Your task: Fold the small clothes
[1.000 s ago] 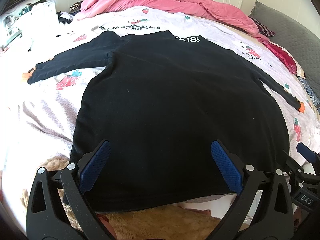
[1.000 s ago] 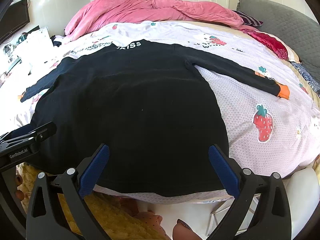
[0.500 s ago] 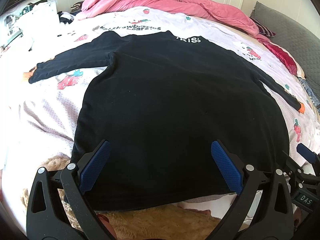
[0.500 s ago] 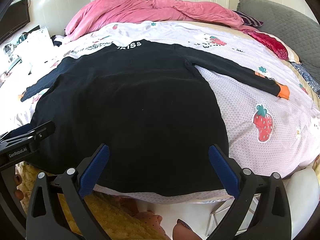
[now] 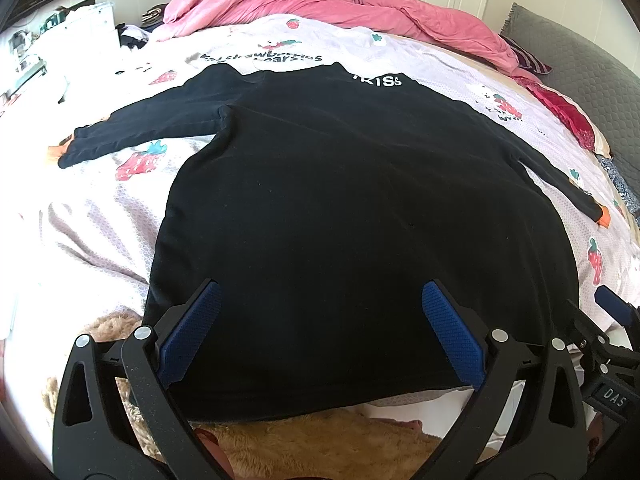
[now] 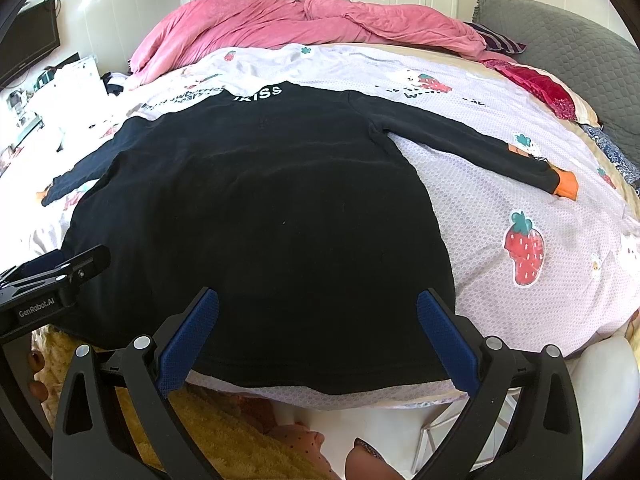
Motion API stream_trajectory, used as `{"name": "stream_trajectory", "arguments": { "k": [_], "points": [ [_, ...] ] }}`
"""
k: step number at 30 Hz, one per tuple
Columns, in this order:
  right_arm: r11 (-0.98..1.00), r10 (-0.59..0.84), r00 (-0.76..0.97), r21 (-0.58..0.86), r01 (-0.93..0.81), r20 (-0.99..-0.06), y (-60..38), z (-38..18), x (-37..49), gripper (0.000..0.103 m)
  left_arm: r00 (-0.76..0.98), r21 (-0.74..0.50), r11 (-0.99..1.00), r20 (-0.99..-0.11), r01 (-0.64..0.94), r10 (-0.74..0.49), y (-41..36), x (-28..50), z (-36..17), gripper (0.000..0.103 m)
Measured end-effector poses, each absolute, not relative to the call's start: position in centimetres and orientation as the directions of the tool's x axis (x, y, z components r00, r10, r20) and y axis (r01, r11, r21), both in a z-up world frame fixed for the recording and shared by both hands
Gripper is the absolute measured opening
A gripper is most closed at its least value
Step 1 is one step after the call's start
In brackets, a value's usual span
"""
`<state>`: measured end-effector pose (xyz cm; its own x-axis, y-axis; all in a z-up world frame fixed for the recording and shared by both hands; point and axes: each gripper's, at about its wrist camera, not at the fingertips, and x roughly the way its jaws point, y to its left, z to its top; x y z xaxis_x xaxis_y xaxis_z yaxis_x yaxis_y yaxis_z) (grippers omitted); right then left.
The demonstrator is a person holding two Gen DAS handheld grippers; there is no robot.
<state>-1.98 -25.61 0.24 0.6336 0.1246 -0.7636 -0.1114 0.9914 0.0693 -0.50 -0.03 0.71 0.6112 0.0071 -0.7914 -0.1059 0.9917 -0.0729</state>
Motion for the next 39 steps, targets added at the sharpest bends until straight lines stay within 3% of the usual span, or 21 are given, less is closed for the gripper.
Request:
{"name": "stream_trajectory", "arguments": {
  "k": [18,39],
  "points": [
    [0.991,0.114,0.628,0.046,-0.123,-0.770,-25.2,0.6,0.1,0.099,0.603,-0.058,0.991,-0.797,-0.122,0.028,-0.1,1.5,1.1,0.095],
    [0.999,0.044,0.663,0.049,-0.012,-0.748,-29.0,1.8,8.7,0.099,0.587,-0.060,0.990,-0.809,-0.130,0.028,0.2,11.3,3.1,0.095]
  ]
}}
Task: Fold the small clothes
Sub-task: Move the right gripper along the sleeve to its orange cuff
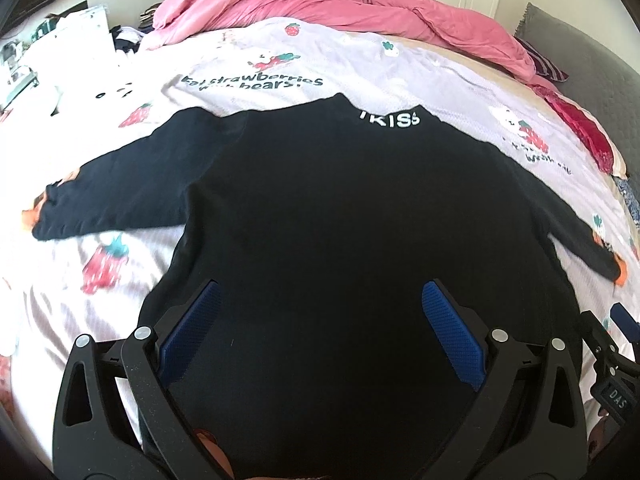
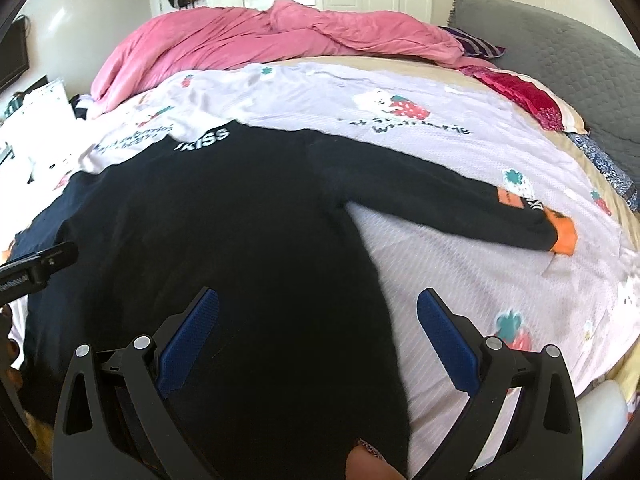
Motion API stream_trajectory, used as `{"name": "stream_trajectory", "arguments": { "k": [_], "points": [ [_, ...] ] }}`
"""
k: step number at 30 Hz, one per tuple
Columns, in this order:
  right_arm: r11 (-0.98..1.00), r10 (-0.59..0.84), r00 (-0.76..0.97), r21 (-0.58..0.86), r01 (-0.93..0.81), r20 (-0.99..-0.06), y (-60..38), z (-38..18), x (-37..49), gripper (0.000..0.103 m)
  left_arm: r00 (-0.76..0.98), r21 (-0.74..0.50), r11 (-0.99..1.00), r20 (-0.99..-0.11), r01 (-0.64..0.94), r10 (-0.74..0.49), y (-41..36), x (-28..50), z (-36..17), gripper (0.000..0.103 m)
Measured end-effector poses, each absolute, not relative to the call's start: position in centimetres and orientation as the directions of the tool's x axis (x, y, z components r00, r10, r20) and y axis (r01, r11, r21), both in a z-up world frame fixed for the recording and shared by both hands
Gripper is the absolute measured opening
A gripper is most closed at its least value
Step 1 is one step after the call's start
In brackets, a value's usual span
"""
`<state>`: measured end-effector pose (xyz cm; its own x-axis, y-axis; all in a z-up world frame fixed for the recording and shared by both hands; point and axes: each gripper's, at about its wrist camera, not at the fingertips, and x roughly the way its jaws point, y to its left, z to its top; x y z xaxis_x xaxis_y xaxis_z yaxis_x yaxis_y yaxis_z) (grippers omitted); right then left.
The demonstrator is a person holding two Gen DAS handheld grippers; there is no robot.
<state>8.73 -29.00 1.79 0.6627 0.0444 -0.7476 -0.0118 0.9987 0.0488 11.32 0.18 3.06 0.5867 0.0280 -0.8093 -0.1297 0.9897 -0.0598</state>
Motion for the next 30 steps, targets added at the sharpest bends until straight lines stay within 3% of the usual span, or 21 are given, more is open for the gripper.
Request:
{"name": "stream_trajectory", "arguments": {
  "k": [15,22,30],
  "points": [
    [0.982,-0.045,0.625,0.082,0.173,-0.779,-36.2,1.3,14.1,0.099,0.580,-0.087,0.993,-0.815,-0.085,-0.021,-2.0,17.9,4.3,0.095],
    [0.927,-0.020,0.581,0.203,0.315,-0.814,-41.4,-0.1,15.7,0.099,0.546,-0.075,0.996,-0.837,-0.043,-0.040,-3.8,21.5,3.7,0.095],
    [0.839,-0.097,0.543,0.225,0.495,-0.834,-47.3,-1.6,15.6,0.099,0.514,-0.088,0.996,-0.855,-0.018,-0.067,-5.0,24.5,1.9,0.095]
  ]
}}
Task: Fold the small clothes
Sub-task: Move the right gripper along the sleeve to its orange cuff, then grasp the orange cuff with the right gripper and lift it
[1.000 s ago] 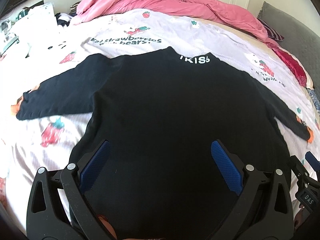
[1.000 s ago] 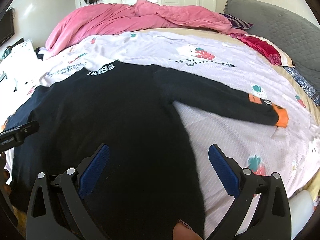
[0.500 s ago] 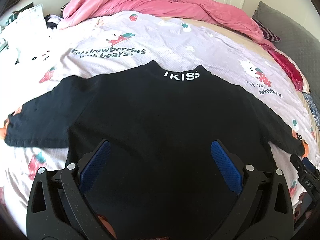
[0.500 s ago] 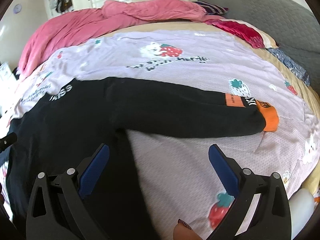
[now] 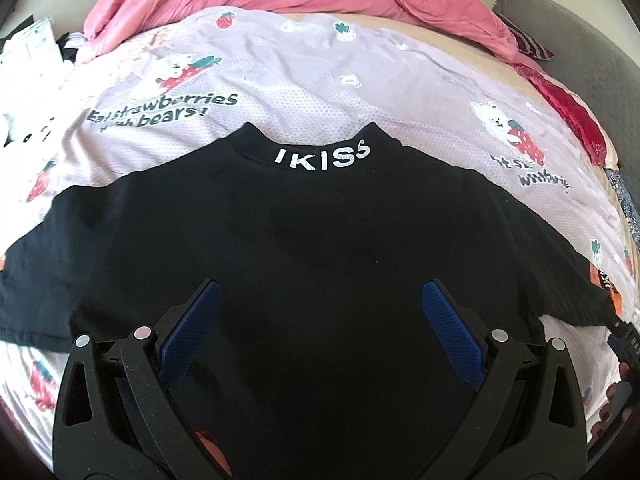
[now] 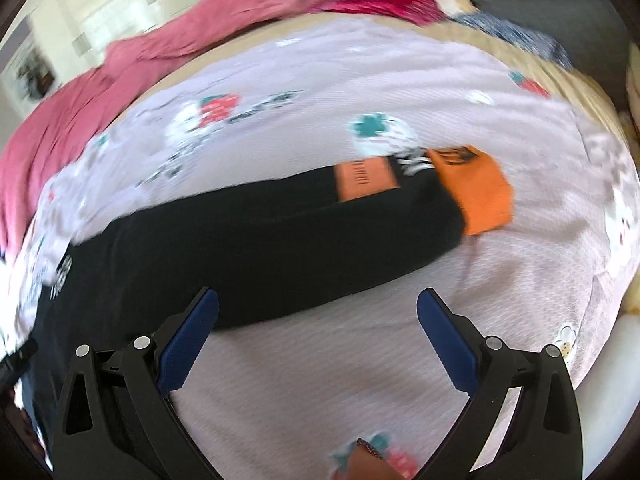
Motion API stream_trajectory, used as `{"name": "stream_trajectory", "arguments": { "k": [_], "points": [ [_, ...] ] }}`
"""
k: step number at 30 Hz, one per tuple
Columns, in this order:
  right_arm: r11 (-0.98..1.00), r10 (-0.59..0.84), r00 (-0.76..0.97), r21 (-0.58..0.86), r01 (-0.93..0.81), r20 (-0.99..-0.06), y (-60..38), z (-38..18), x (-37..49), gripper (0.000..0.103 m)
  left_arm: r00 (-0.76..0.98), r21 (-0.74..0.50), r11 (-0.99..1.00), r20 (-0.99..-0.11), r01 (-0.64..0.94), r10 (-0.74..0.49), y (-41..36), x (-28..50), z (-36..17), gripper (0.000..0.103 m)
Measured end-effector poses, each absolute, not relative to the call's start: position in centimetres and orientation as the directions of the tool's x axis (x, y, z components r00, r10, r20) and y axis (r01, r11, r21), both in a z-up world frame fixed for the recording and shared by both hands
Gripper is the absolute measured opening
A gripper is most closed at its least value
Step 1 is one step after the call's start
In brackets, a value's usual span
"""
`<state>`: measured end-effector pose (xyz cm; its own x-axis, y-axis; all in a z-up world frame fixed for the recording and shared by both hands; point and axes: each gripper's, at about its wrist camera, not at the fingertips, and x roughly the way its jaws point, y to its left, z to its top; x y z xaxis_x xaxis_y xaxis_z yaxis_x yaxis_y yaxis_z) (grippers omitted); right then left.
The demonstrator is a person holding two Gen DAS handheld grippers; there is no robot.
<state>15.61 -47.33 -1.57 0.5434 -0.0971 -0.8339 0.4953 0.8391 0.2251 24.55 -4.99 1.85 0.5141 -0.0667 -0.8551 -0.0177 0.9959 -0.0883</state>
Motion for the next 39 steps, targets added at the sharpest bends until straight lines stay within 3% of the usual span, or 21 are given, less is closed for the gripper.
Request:
{"name": "stream_trajectory", "arguments": {
  "k": [12,20,22,30,39],
  "points": [
    [0.700,-0.088,0.565,0.353,0.621,-0.820,-54.2,-4.8,17.4,0.096,0.539,-0.117,0.986,-0.841,-0.120,-0.034,-1.3,26.4,-0.4,0.095],
    [0.623,-0.102,0.630,0.445,0.644,-0.770,-57.3,-5.7,17.7,0.044,0.563,-0.122,0.978,-0.826,-0.167,-0.006,1.1,26.2,-1.0,0.095],
    [0.632,-0.090,0.656,0.466,0.619,-0.749,-57.3,-5.6,17.7,0.025,0.565,-0.119,0.978,-0.825,-0.169,-0.003,1.5,25.8,-1.2,0.095],
    [0.706,-0.058,0.754,0.507,0.495,-0.655,-54.2,-1.9,17.9,0.015,0.587,-0.175,0.971,-0.808,-0.164,-0.046,3.1,24.6,-0.6,0.095],
    [0.809,0.094,0.818,0.522,0.269,-0.567,-46.9,3.2,19.5,0.014,0.615,-0.252,0.956,-0.781,-0.147,-0.111,4.4,23.6,0.3,0.095]
  ]
}}
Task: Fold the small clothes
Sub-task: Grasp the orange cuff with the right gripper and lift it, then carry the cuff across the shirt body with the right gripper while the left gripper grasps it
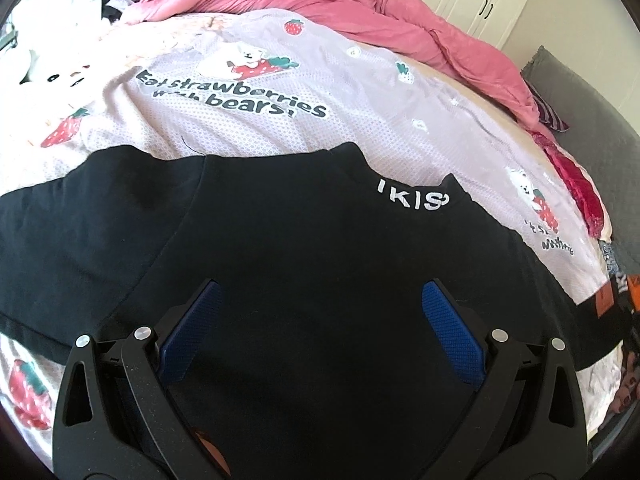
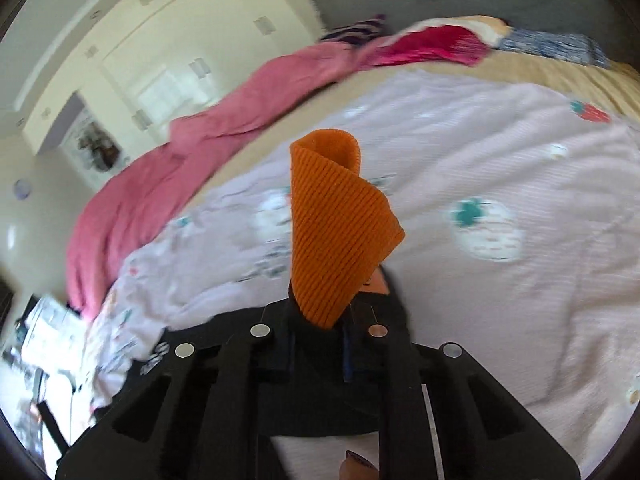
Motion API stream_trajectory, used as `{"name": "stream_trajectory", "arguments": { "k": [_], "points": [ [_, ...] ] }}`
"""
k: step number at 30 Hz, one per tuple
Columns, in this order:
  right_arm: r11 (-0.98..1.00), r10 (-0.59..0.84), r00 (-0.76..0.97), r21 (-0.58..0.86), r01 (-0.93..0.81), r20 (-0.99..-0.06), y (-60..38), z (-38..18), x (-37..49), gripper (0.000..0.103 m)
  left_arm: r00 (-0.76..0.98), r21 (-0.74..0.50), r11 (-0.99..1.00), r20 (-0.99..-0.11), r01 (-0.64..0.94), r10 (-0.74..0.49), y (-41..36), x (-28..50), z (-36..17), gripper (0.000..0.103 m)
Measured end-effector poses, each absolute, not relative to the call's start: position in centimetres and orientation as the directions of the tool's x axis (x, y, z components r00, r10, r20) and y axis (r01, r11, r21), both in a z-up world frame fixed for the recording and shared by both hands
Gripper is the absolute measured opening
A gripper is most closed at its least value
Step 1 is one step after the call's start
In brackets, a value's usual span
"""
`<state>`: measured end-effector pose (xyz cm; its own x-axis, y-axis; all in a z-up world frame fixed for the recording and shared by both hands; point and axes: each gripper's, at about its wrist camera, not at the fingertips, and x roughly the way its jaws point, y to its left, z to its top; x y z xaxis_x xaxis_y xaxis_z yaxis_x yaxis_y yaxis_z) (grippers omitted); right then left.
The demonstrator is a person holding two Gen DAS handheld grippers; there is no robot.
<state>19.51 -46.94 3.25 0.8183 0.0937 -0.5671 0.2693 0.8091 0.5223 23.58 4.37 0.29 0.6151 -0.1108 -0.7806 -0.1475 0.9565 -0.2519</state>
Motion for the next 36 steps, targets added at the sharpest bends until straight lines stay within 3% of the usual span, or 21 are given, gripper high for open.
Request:
{"name": "stream_trajectory", "arguments": {
  "k": [11,26,31,33,36],
  "points": [
    [0.862,0.296,0.807,0.506,0.004,-0.511,-36.0,6.7,21.3,0.014,0.617,-0.357,0.923,-0.761,-0.141,-0.200,6.7,23.3,0.1,0.095],
    [0.899,0.403,0.673,0.405,-0.165,-0.620,-23.6,3.0,22.4,0.017,0.582,-0.511,0.850,-0.733,-0.129,-0.353,8.4,23.4,-1.2,0.095],
    [0.883,0.449,0.627,0.424,-0.201,-0.637,-21.7,1.8,22.1,0.034,0.564,-0.548,0.833,-0.712,-0.074,-0.418,7.5,23.3,-1.1,0.093],
    [0.874,0.469,0.616,0.431,-0.223,-0.633,-21.3,1.7,21.7,0.043,0.549,-0.582,0.812,-0.696,-0.052,-0.463,6.9,23.3,-1.3,0.089],
    [0.877,0.464,0.623,0.425,-0.223,-0.630,-21.5,1.8,21.1,0.043,0.522,-0.608,0.794,-0.685,-0.024,-0.508,6.0,23.3,-1.6,0.076]
  ]
}}
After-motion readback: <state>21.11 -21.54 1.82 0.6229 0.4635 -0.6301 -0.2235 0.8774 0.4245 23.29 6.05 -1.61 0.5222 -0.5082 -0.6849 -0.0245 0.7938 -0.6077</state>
